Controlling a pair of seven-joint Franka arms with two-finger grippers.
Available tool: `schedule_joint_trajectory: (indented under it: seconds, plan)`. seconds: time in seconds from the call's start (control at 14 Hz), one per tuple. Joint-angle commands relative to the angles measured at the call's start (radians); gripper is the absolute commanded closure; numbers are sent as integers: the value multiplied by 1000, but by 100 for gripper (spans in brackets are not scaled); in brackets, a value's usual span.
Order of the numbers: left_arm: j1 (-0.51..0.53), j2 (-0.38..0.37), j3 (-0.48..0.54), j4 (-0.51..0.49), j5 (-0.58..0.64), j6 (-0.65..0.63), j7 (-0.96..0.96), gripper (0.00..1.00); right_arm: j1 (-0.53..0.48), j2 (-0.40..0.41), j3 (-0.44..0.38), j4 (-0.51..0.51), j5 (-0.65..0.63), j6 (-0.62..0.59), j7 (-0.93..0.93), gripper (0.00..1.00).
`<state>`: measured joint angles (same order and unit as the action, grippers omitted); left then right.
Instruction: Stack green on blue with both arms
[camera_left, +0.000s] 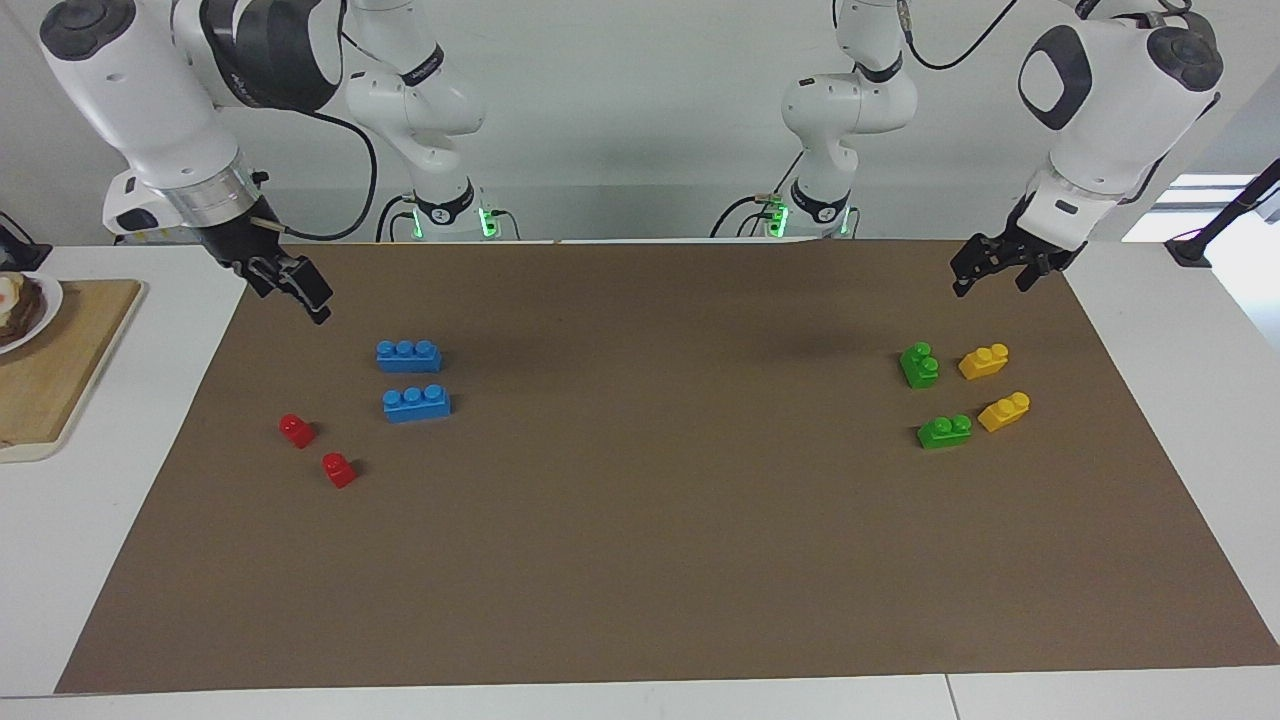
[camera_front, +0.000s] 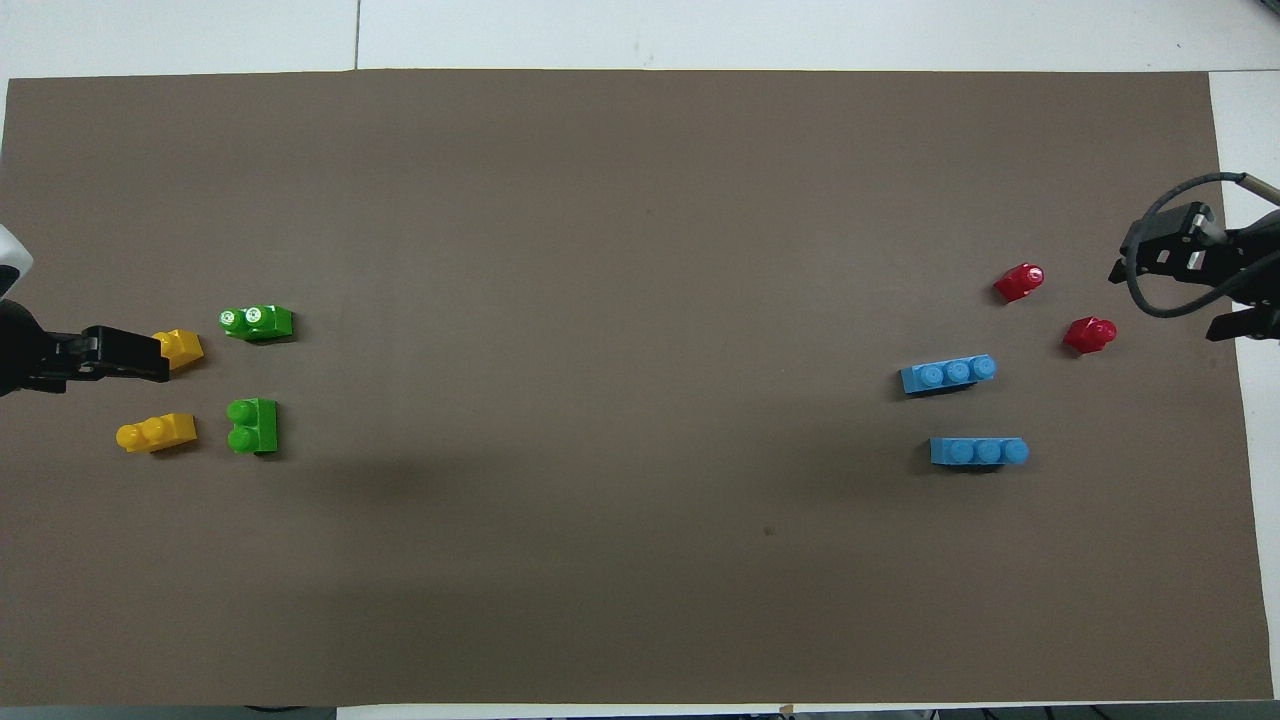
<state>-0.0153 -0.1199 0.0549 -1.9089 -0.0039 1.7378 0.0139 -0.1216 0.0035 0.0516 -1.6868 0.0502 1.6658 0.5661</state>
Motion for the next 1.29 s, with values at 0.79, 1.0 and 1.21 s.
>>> schedule_joint_trajectory:
  seconds: [0.79, 1.0, 1.21]
  plan:
    - [54, -142, -3, -285, 2, 186, -9, 0, -115, 121, 1, -198, 298, 169, 523, 0]
    - [54, -129, -3, -286, 2, 195, 3, 0, -104, 133, 2, -257, 335, 248, 529, 0]
    - [43, -95, -3, -292, 2, 213, 3, 0, -89, 144, 4, -287, 335, 296, 506, 0]
